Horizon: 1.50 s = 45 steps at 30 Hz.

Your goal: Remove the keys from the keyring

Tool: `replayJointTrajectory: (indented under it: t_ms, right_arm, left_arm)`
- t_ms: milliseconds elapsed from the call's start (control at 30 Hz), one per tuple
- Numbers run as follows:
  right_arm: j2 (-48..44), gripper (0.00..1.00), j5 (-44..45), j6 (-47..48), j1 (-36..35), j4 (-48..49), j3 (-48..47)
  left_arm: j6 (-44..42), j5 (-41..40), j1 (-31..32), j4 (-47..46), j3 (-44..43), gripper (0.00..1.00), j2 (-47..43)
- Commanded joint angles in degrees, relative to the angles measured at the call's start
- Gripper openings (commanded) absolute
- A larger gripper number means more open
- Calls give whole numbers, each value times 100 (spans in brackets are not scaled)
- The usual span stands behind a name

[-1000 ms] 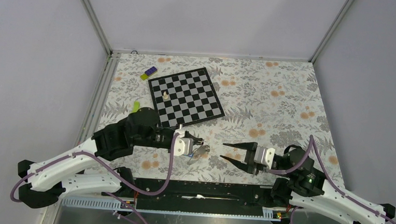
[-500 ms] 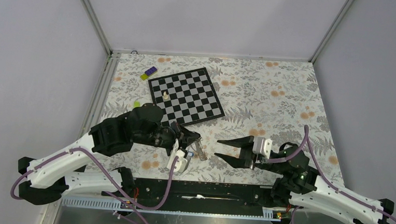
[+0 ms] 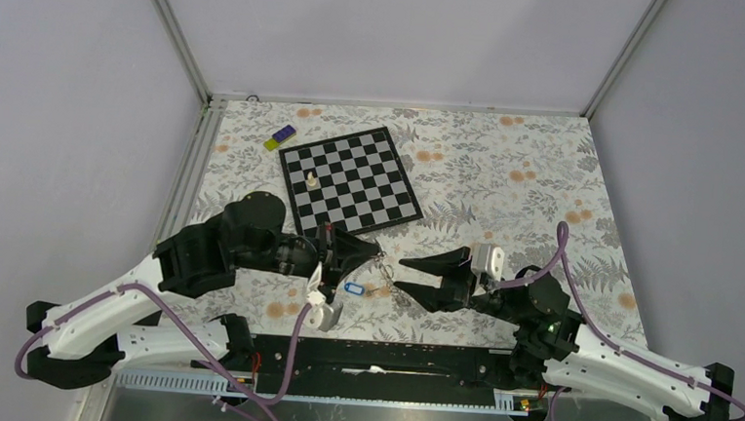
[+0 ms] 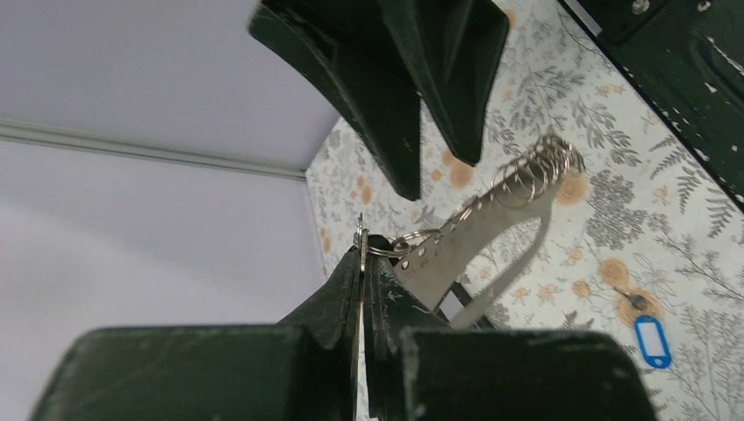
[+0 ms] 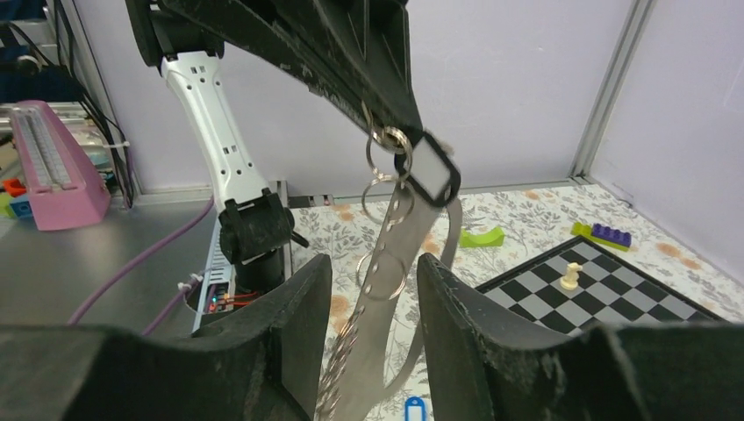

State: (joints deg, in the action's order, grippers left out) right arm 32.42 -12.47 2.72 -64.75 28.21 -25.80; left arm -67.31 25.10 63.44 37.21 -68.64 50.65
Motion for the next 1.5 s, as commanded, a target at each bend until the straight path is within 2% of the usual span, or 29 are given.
replayJointTrajectory:
  t_ms: [0,433,1100,1267,1467]
  right_arm:
    - [86,48,193,-512,23,883,137]
    - [440,51,464,-592,24,1506,92]
    - [448,45,494,-171,23,1650,-85]
    - [224,46,355,445,24,1016,-302]
    - [-152,45,-570,1756,22,-793,-995]
  left_arm:
    - [-90,248,28,-757,-69,0,-146]
    - [77,153,28,-1058,12,0,-30]
    - [154,143,32,-1102,81,0,-7]
    - [110,290,28,-1093,132,0,-57]
    - [66,743,28,-917,144,0,-98]
